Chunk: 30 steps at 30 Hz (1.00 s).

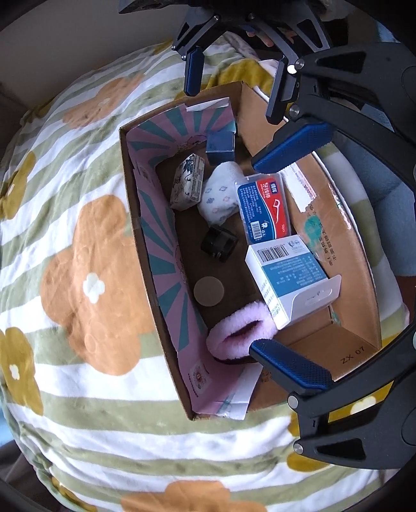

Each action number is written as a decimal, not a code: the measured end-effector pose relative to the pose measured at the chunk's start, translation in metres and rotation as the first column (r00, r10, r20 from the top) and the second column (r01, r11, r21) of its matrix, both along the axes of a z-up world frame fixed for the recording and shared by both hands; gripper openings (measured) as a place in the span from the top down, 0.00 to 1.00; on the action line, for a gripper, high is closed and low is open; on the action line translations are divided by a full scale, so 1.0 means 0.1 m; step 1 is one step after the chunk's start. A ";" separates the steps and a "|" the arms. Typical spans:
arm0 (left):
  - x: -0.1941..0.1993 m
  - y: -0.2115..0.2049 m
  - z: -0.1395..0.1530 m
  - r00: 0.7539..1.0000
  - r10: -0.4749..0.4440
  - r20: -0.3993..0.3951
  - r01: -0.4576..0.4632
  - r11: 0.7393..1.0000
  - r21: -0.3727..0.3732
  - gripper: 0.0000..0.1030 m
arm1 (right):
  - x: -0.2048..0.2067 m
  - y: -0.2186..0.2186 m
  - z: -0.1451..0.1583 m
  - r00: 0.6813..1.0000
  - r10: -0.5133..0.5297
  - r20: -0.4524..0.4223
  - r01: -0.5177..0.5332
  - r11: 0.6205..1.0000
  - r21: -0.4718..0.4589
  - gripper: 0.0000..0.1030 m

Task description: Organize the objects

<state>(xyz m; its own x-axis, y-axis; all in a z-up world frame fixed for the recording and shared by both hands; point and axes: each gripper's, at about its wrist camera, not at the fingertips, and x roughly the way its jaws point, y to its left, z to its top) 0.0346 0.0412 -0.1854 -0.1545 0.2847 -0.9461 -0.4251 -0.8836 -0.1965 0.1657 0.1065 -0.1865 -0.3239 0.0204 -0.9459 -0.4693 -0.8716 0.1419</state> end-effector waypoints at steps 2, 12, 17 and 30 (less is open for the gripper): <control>0.00 -0.01 0.03 1.000 0.003 0.001 -0.003 1.000 0.007 0.00 | -0.01 -0.01 0.01 1.000 -0.001 -0.003 0.001 1.000 0.003 0.05; 0.02 -0.07 0.33 0.999 0.006 -0.042 -0.006 1.000 0.015 0.00 | -0.08 0.00 0.22 1.000 -0.015 -0.025 0.016 1.000 0.017 0.05; 0.02 -0.20 0.66 0.994 0.071 -0.085 -0.069 0.997 0.029 0.00 | -0.11 0.04 0.48 0.998 -0.064 -0.023 0.065 0.997 0.046 0.05; 0.11 -0.61 1.42 0.944 0.278 -0.180 -0.276 0.960 0.037 0.00 | -0.18 0.05 1.12 0.961 -0.273 -0.050 0.277 0.954 0.112 0.05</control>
<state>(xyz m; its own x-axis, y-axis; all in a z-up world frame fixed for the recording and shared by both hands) 0.0456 -0.0197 -0.0430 -0.3976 0.2161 -0.8917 -0.1931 -0.9698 -0.1489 0.1477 0.1118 -0.0748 -0.3220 0.2229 -0.9201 -0.6898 -0.7209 0.0667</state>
